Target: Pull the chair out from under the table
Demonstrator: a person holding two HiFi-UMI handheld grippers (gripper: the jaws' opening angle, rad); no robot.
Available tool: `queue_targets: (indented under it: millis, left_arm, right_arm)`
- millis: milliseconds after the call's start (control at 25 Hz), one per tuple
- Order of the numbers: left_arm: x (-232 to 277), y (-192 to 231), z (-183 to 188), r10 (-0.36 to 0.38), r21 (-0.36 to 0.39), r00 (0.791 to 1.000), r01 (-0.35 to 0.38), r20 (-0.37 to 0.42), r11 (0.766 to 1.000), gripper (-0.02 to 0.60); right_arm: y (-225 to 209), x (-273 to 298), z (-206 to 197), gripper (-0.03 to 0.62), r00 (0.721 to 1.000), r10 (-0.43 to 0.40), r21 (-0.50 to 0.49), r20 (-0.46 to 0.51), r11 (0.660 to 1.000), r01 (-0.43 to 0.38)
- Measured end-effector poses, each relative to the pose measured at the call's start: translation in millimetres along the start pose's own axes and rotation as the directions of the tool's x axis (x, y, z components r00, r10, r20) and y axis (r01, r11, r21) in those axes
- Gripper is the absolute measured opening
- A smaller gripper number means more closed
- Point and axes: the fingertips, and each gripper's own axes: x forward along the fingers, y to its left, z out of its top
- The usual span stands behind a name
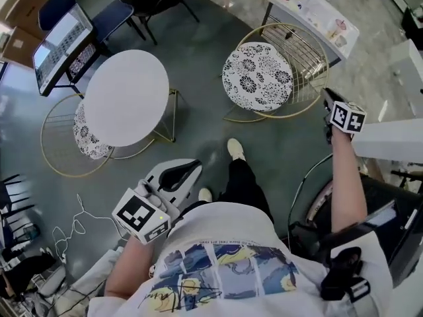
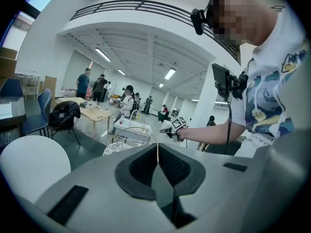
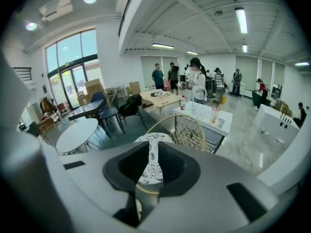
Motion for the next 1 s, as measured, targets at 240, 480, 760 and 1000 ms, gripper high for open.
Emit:
queue_targets:
  millis: [240,480,760,1000]
  left_arm:
    - [-89.4,-31.2,-37.8,-0.039,0.022,0.999,0.039,-0.005,0.999,0.009]
    - [-124.5,-76.3,-75.7,-0.071,0.04,0.997,0.072,-0.033,0.997,0.009]
    - [-121.1,-147.2,-96.2,-0.093,0.063,0.994,0.097,-0.061,0.993,0.009]
    - [-110.5,-240.9,-112.5,-0.101,0.082,0.993,0.105,-0.056,0.991,0.009]
  right_arm:
    - [217.6,-122.5,-65.7,0.015,0.977,0.215,-0.112,0.012,0.971,-0.212]
    - [351.6,-227.7,-131.0,0.012,0.926,0.377,-0.187,-0.02,0.908,-0.374]
    - [403.2,-323.1,-167.6,0.012,0.842,0.538,-0.247,-0.043,0.811,-0.531]
    - [379.1,-399.2,-203.6,0.012,0.819,0.574,-0.239,0.006,0.796,-0.556]
